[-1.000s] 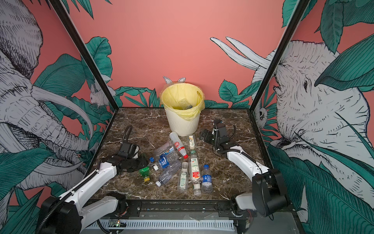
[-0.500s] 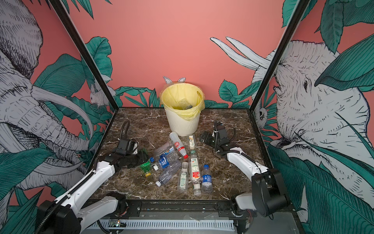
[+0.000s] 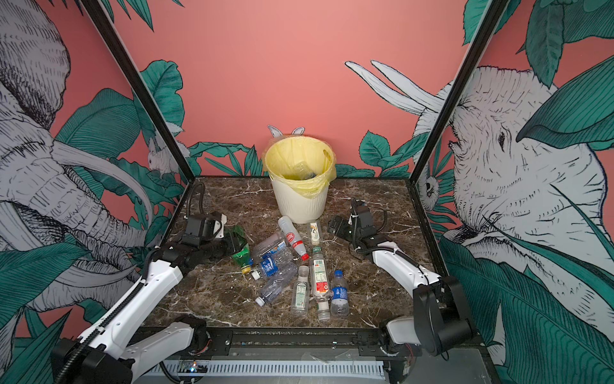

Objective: Throw the plastic bottles in the bin
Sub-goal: Pick up the plastic bottle from the bottom-center of the table, then throw the plastic bottle into the trash bin.

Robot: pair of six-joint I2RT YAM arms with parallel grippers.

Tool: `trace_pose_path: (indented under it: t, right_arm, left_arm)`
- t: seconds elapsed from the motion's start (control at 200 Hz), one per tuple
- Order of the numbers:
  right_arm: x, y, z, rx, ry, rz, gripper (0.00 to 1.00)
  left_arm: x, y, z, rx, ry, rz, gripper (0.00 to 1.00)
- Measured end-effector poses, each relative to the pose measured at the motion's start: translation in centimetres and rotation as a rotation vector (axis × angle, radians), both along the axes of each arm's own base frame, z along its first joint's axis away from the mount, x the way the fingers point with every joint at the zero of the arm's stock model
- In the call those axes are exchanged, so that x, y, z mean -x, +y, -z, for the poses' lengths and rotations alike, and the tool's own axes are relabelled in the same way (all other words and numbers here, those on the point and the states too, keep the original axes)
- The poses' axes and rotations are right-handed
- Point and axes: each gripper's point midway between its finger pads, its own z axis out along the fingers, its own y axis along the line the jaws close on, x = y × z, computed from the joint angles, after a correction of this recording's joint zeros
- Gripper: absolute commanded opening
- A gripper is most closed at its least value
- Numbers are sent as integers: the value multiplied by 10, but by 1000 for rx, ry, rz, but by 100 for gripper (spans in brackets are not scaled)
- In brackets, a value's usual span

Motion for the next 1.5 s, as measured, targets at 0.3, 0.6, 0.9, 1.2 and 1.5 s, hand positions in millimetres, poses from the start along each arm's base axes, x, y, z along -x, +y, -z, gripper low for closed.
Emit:
trace_pose_path:
  t: [0.3, 0.6, 0.9, 1.2, 1.5]
  right_arm:
    - [3, -1, 6, 1, 14, -6, 99]
    - [3, -1, 6, -2, 16, -8, 99]
    - [3, 0, 7, -10, 22, -9, 99]
    - [4, 2, 11, -15, 41, -11, 99]
    - [5, 1, 12, -14, 44, -8, 99]
  left_arm:
    - [-24, -18, -60, 90, -192, 55, 53]
    - [-40, -26, -95, 126, -345, 81, 53]
    - [-57, -40, -122, 211, -458, 112, 54]
    - [-80, -43, -125, 380, -500, 88, 55]
    - [-90, -41, -118, 439, -446, 51, 54]
